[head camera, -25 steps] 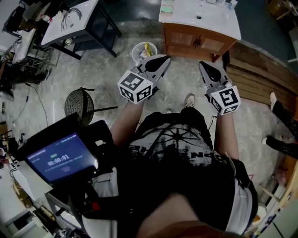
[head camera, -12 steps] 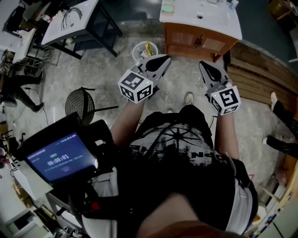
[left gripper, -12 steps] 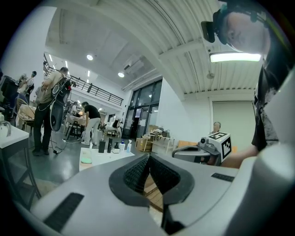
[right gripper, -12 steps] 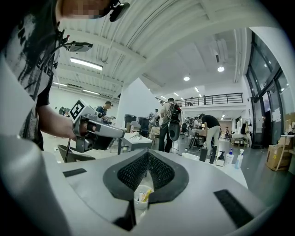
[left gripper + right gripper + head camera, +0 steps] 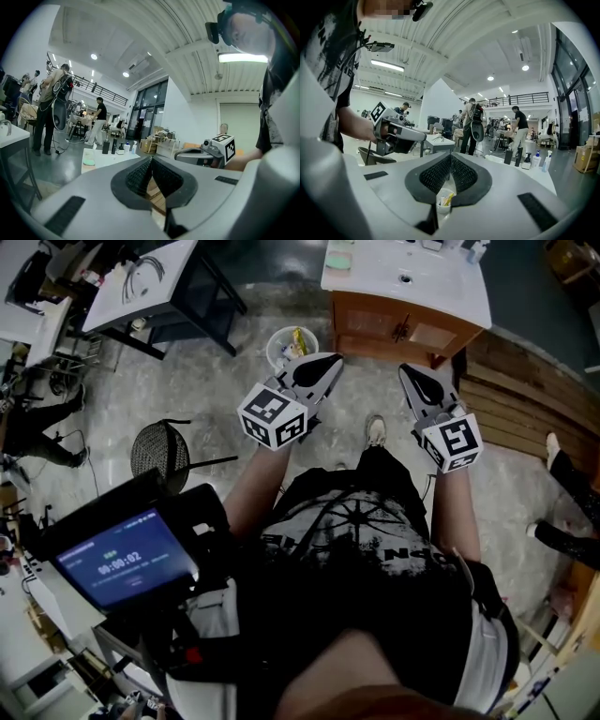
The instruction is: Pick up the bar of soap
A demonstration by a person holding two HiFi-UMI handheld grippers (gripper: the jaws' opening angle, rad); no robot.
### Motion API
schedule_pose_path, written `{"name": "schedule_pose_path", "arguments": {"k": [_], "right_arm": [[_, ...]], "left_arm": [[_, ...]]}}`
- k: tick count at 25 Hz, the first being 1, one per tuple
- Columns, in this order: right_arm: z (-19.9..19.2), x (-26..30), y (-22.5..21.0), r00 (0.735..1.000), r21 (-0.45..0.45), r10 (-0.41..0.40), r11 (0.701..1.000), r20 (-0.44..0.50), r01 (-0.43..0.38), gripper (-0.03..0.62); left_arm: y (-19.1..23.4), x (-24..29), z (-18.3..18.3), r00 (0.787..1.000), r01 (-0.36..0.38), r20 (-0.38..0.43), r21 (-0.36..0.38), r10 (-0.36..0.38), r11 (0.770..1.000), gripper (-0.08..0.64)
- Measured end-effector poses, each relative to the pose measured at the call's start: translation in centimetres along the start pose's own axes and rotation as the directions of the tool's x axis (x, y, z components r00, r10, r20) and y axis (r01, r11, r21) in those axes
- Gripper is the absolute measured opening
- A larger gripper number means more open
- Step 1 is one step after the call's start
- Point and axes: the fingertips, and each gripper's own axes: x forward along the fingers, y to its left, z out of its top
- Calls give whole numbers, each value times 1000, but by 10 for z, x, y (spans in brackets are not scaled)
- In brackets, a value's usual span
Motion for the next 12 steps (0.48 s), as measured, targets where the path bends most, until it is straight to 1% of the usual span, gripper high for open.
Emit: {"name": "schedule_pose_path", "arguments": {"k": [5,9,12], "right_arm": [[2,13,-14,1000,-20,27,999,-4,-27,15],[5,34,-41,998,-29,60,998,-2,-60,15],[4,58,-67,996,-30,84,996,-4,-84,15]], "left_arm": [[7,15,4,1000,-11,-7,-6,11,1000,12],[21,39,9,1000,-24,-21,-10,24,1000,12],[42,63,12,999,-37,-25,-18,37,999,12]]}}
